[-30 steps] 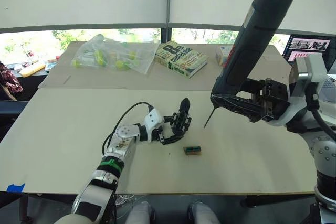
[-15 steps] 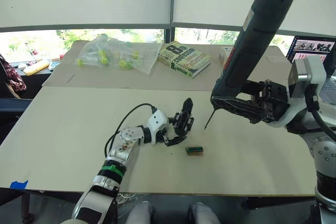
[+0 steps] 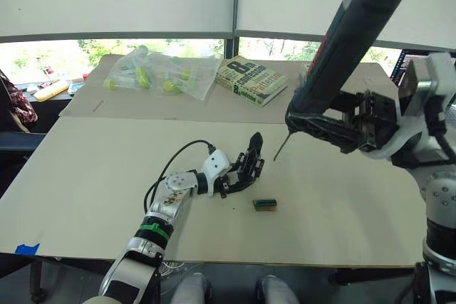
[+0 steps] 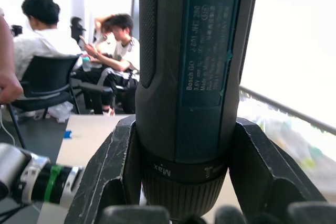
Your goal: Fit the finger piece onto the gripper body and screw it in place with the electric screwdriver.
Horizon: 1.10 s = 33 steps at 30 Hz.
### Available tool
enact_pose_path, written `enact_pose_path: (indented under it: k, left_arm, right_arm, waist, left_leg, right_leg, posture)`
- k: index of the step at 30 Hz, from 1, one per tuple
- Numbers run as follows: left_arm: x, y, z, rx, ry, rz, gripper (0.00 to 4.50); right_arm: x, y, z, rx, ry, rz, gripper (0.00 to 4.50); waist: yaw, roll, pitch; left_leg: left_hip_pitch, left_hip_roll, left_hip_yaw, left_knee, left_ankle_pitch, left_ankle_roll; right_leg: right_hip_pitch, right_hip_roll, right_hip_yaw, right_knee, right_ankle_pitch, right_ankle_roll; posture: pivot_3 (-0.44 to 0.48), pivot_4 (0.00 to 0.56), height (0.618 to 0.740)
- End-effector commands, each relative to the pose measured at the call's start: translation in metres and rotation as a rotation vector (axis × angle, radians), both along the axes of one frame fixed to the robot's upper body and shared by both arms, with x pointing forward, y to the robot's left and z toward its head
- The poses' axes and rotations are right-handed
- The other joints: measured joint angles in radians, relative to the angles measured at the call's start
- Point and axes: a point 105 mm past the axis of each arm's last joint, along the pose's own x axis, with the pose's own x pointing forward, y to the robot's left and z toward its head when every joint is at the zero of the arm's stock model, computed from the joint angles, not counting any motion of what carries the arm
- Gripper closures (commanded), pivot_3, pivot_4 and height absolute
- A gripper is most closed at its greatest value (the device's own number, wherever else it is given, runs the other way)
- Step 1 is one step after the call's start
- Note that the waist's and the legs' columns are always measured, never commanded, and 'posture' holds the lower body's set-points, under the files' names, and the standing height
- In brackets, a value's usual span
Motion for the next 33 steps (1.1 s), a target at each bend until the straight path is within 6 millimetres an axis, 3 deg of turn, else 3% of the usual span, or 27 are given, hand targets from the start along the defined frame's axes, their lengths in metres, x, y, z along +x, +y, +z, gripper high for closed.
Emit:
enact_pose_path:
  k: [1, 10, 33]
  left_arm:
    - [-0.006, -0.008, -0.01, 0.027, 0.039, -0.04, 2.22]
    - [-0.011, -0.013, -0.011, 0.021, 0.055, -0.059, 2.22]
    - [-0.018, -0.013, -0.016, 0.026, 0.08, -0.067, 2.22]
  right_arm:
    - [-0.004, 0.015, 0.017, 0.027, -0.041, 0.059, 2.58]
    - [0.011, 0.046, 0.019, 0.043, -0.034, 0.106, 2.58]
    - [0.032, 0.053, -0.022, -0.021, -0.032, 0.054, 2.58]
  waist:
    - [0.0, 0.0, 0.0]
    - [0.004, 0.0, 0.0]
    - [0.001, 0.0, 0.0]
  left_leg:
    - [0.0, 0.0, 0.0, 0.0, 0.0, 0.0]
    - [-0.001, -0.001, 0.0, 0.0, 0.0, 0.0]
    - [-0.001, -0.001, 0.0, 0.0, 0.0, 0.001]
  right_leg:
    - [0.0, 0.0, 0.0, 0.0, 0.0, 0.0]
    - [0.0, -0.001, -0.001, -0.001, 0.0, 0.0]
    - [0.0, -0.001, -0.002, -0.001, 0.0, 0.0]
  posture:
    - [0.0, 0.15, 0.74]
    - [0.0, 0.15, 0.74]
    - [0.0, 0.15, 0.74]
